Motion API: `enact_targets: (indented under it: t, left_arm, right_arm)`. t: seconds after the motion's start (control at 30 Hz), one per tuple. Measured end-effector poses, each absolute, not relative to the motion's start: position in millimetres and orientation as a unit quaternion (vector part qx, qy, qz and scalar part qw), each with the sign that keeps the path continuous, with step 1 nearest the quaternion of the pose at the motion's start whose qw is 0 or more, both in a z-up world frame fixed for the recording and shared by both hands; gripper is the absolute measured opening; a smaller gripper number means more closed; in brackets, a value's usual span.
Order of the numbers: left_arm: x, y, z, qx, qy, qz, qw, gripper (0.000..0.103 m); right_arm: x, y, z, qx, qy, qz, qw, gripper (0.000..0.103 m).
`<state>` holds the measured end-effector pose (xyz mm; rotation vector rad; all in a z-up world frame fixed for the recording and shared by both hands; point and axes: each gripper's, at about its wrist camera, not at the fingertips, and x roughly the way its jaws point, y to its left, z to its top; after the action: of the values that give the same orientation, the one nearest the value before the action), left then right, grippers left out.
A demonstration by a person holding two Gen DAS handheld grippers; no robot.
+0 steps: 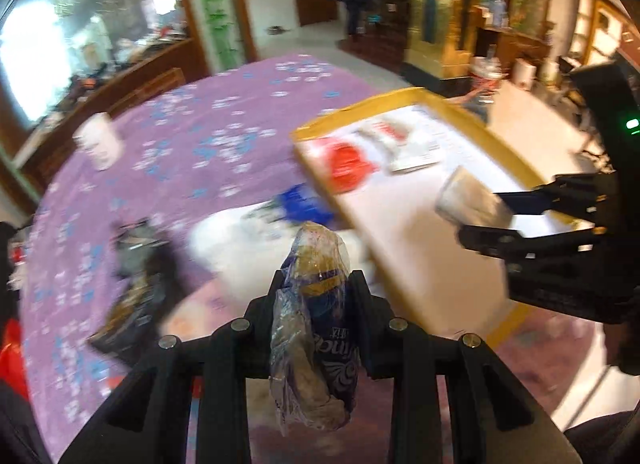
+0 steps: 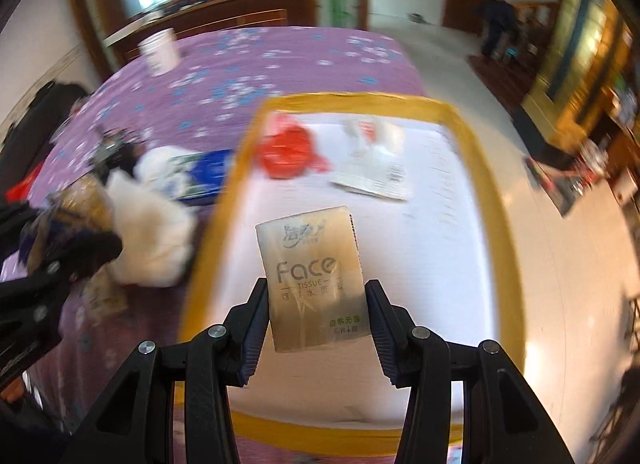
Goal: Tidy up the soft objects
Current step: 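Carry the tissue roll and Face pack over the yellow-rimmed box, then open both grippers to drop the tissue roll and Face pack into the box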
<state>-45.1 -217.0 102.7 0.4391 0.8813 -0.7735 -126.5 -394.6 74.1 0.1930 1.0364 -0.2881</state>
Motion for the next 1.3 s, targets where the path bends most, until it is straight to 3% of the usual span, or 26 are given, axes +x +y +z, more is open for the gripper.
enact_targets:
  t: [0.43, 0.77, 0.87, 0.97, 1.07, 1.3]
  left_arm:
    - [-25, -322, 55, 0.165, 0.472, -0.446, 0.742, 0.029]
    - [-16, -343, 38, 0.178, 0.467, -0.438, 0.747, 0.031]
    - [-11, -341, 38, 0.170, 0.465, -0.433, 0.753, 0.039]
    - [-6, -336, 41, 0.157, 0.464, -0.432, 0.757, 0.050]
    - [-3, -331, 47, 0.149, 0.461, -0.430, 0.762, 0.057]
    - [-14, -307, 73, 0.137, 0.443, -0.434, 0.772, 0.057]
  right_arm:
    - [-123, -458, 56, 0.130, 0.501, -0.174, 0.838, 0.052]
    - [-104, -475, 39, 0.140, 0.511, -0.175, 0.830, 0.052]
    - [-100, -479, 36, 0.145, 0.515, -0.175, 0.827, 0.054]
    - [-100, -483, 36, 0.147, 0.514, -0.179, 0.826, 0.067]
    - [-102, -483, 43, 0.145, 0.506, -0.180, 0.831, 0.070]
    - [-122, -468, 72, 0.161, 0.470, -0.176, 0.850, 0.070]
